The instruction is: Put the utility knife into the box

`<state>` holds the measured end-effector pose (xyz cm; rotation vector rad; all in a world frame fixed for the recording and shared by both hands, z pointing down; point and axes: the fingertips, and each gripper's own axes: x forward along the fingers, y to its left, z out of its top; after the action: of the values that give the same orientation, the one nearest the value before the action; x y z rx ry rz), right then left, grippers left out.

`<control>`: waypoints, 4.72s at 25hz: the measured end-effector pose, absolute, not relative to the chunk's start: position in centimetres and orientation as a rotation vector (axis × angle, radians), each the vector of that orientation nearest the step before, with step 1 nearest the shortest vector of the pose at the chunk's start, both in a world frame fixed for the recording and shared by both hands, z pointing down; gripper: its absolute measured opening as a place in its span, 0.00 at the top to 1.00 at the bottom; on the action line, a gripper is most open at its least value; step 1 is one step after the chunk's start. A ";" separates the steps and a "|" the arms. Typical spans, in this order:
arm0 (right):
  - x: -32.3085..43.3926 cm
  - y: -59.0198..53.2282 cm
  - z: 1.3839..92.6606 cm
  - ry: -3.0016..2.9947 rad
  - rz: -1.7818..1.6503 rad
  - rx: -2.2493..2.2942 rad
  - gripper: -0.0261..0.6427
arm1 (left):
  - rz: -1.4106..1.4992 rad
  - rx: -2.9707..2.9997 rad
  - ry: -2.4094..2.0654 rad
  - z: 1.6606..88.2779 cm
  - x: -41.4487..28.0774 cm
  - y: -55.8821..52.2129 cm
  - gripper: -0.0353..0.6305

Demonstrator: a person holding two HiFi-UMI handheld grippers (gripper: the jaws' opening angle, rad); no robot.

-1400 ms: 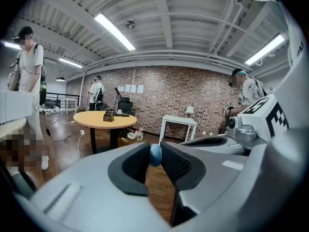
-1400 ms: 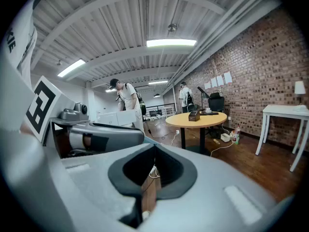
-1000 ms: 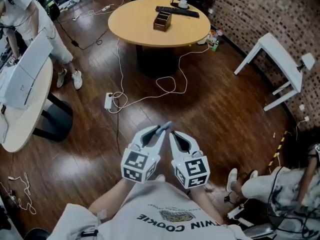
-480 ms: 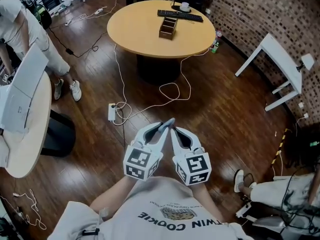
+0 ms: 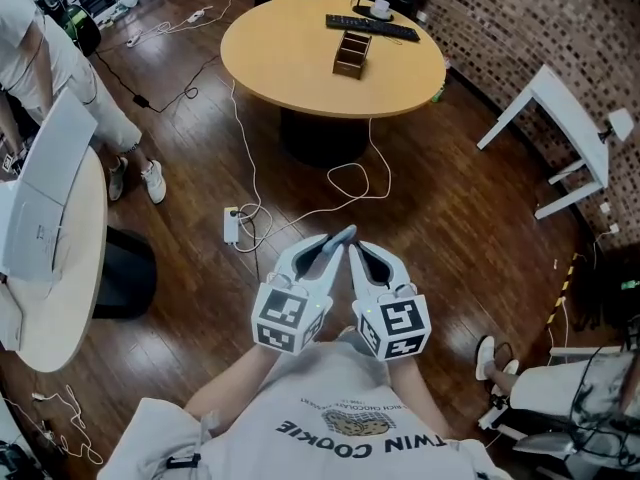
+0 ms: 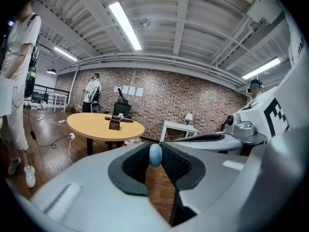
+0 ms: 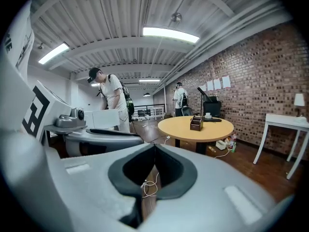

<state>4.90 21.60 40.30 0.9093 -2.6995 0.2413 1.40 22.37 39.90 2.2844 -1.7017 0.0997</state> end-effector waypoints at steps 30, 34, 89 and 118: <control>1.5 -1.5 42.2 -2.760 0.259 0.685 0.96 | 0.141 2.123 -1.866 42.0 -2.3 0.1 0.84; 2.1 -5.2 42.0 -2.779 0.252 0.654 0.96 | 0.155 2.102 -1.904 41.9 -1.8 -3.5 0.84; -16.2 -28.1 43.6 -2.567 0.260 1.111 0.96 | 0.282 2.495 -1.478 43.8 -19.8 -28.7 0.84; -13.0 -39.5 48.3 -2.526 0.356 1.152 0.96 | 0.945 2.727 -1.225 50.3 -17.5 -42.1 0.84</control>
<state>-13.04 -39.50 48.29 1.1519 -2.5256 0.3563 -17.48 -42.09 50.26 2.7265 -1.2253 0.9446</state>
